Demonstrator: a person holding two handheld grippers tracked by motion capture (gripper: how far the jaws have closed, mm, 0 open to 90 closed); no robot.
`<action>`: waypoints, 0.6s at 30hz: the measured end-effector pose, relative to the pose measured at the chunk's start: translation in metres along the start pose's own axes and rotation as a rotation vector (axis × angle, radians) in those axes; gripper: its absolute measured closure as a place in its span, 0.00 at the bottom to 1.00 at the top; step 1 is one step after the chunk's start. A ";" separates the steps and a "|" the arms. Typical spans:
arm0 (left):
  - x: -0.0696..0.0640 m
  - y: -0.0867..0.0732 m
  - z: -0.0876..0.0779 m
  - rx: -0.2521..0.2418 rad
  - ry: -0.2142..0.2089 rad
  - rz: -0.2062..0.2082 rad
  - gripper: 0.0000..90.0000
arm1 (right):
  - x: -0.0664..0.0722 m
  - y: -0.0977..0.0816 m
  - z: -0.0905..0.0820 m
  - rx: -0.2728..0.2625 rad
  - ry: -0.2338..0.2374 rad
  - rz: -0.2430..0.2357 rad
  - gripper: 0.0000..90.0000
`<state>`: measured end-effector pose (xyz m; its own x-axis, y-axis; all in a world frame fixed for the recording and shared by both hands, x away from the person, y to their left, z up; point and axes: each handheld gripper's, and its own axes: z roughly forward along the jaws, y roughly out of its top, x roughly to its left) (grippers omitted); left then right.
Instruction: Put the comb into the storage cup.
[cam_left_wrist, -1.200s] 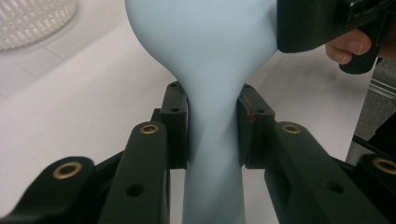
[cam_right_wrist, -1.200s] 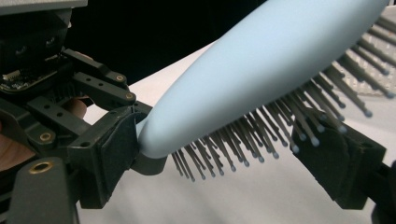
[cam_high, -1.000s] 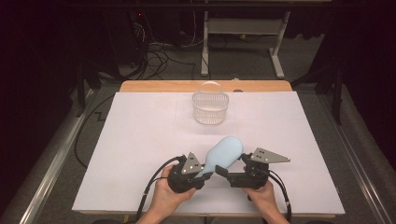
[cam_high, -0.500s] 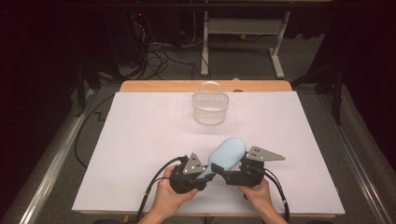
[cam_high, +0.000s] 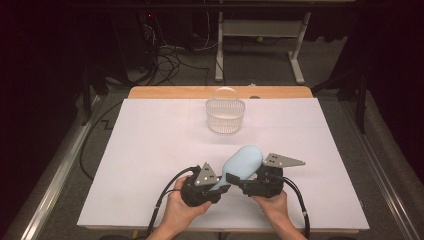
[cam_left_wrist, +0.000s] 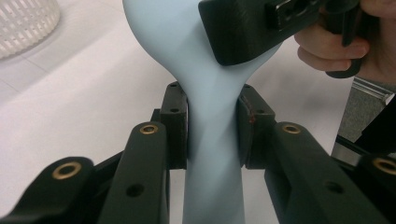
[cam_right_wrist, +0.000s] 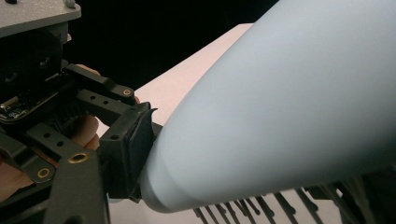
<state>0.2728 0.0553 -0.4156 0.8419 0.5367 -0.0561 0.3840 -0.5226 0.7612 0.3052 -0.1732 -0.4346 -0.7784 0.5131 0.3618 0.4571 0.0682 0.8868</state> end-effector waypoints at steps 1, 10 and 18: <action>0.000 0.000 0.000 -0.001 0.000 0.001 0.76 | 0.001 0.001 0.000 0.002 0.001 0.000 0.34; 0.002 0.000 -0.001 0.014 0.004 -0.006 0.76 | 0.001 0.004 0.001 0.021 0.009 0.046 0.40; 0.003 0.000 0.001 0.022 0.005 -0.004 0.76 | 0.000 0.006 0.000 0.027 0.026 0.047 0.47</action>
<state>0.2752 0.0565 -0.4165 0.8384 0.5422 -0.0559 0.3956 -0.5348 0.7467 0.3074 -0.1725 -0.4296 -0.7664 0.4940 0.4106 0.5046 0.0674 0.8607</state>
